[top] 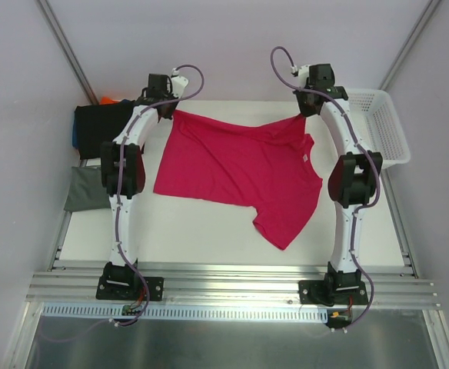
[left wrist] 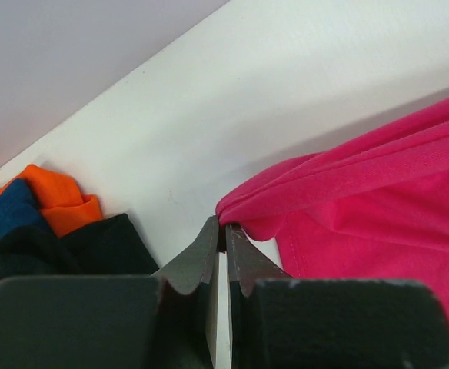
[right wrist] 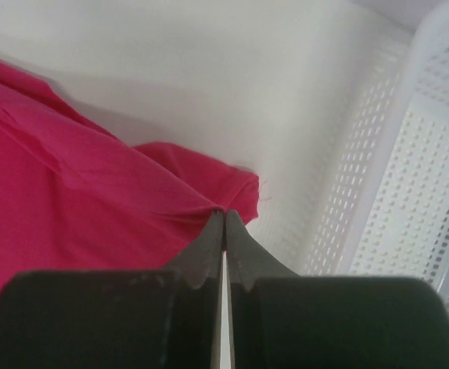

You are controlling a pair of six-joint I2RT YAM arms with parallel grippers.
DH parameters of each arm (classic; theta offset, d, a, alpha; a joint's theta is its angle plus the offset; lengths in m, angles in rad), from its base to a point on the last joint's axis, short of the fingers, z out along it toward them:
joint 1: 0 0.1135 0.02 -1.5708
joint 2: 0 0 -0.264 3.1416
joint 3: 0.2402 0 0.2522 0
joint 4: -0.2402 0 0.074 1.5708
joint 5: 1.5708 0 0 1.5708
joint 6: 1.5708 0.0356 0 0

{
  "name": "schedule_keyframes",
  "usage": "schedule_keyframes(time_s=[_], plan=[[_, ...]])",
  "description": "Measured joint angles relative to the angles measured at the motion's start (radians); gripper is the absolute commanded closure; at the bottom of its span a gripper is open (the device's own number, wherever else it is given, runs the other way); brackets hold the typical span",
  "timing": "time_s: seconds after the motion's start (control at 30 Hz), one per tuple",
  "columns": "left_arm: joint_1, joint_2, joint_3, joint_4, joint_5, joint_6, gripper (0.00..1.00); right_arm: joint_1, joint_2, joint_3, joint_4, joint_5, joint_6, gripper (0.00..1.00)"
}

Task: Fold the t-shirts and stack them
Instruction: Fold the tshirt

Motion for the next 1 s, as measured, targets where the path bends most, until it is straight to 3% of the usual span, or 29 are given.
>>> schedule_keyframes(time_s=[0.2,0.4,1.0], plan=[[0.006,-0.001,0.036,-0.001,-0.002,-0.001,1.0,0.017,0.069,0.188,0.077,0.058,-0.061,0.99],[0.006,-0.007,0.059,0.015,-0.002,-0.02,1.0,0.018,0.068,0.179,0.223,0.134,-0.093,1.0],[0.006,-0.106,-0.04,0.024,-0.002,-0.05,1.0,0.081,0.062,0.17,0.346,0.153,-0.166,0.99]])
